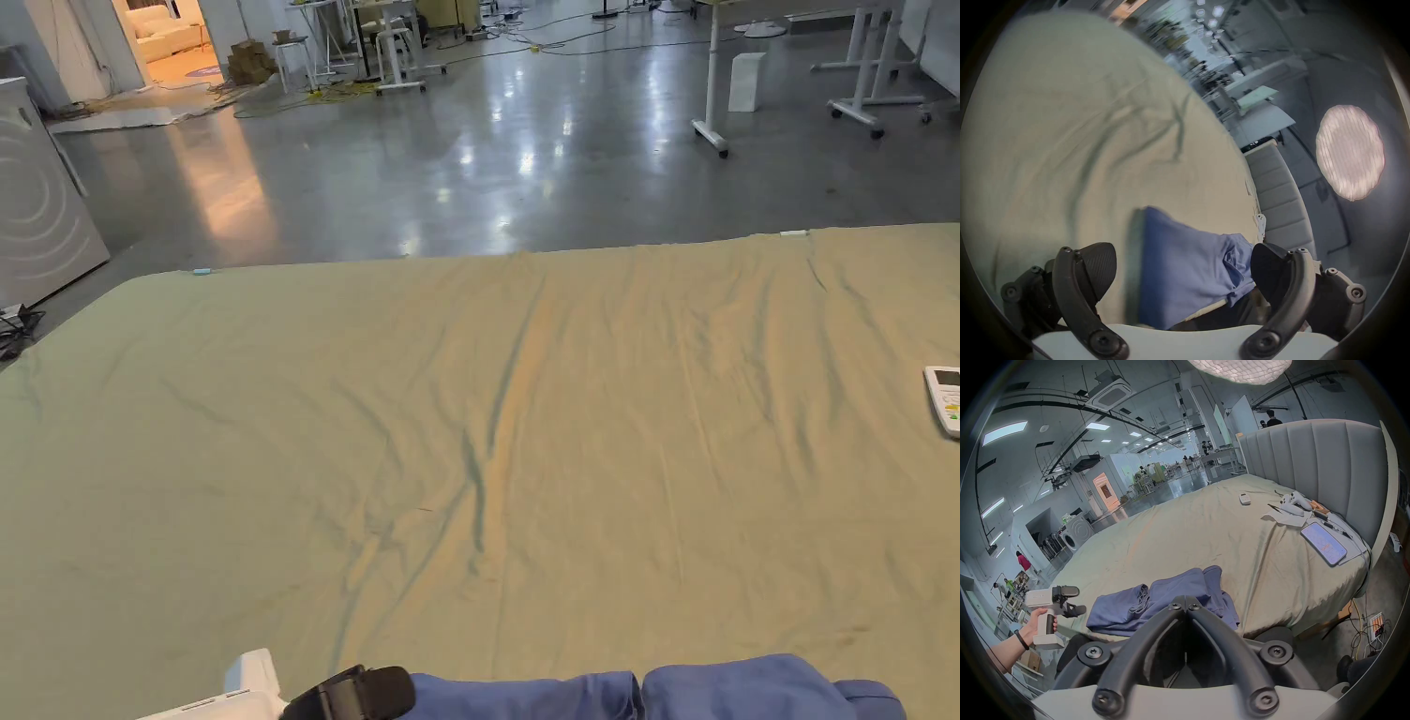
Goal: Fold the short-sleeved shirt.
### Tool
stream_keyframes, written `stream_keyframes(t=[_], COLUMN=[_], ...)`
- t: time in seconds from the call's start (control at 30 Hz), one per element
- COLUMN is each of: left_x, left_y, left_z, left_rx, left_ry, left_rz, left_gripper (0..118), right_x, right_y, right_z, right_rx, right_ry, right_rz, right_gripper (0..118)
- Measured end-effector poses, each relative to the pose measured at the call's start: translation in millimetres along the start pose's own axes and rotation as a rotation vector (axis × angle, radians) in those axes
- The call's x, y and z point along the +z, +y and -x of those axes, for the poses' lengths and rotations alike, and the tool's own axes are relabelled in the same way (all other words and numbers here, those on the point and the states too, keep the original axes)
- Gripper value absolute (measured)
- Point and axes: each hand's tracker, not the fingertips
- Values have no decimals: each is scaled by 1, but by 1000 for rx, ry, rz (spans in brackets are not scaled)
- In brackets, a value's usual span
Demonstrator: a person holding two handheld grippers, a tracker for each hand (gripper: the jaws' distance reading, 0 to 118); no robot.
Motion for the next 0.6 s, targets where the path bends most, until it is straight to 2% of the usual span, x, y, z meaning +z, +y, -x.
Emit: stream_keyframes(t=[0.1, 0.13, 0.2, 0.23, 0.27, 0.3, 0.33, 0.37, 0.47, 0.53, 0.6], left_x=[-10, -10, -26, -32, -37, -40, -42, -43, -32, -22, -14], left_y=[-11, -27, -39, -41, -42, -46, -49, -50, -51, -35, -31], left_z=[24, -8, -11, -10, -11, -13, -17, -19, -28, -27, -28], left_rx=[207, 237, 244, 260, 284, 276, 269, 238, 257, 183, 201], left_ry=[-70, -104, -189, -222, -232, -212, -166, -101, -194, -161, -157], left_rz=[-15, -7, 23, 26, 20, 18, 14, 24, -5, -35, -21], left_gripper=[87, 86, 84, 76, 60, 20, 15, 15, 15, 15, 15], right_x=[0, 0, 1, 2, 4, 5, 6, 7, 8, 8, 6], right_y=[0, 0, 1, 1, 1, 3, 3, 3, 2, 2, 1], right_z=[3, 5, 5, 5, 6, 7, 7, 7, 5, 3, 1], right_rx=[14, 21, 25, 24, 23, 25, 28, 32, 29, 16, -2], right_ry=[5, 2, -4, -6, -9, -9, -11, -20, -33, -33, -18], right_rz=[9, 9, 10, 10, 8, 9, 11, 8, 15, 19, 25], right_gripper=[0, 0, 0, 0, 0, 0, 0, 0, 0, 0, 0])
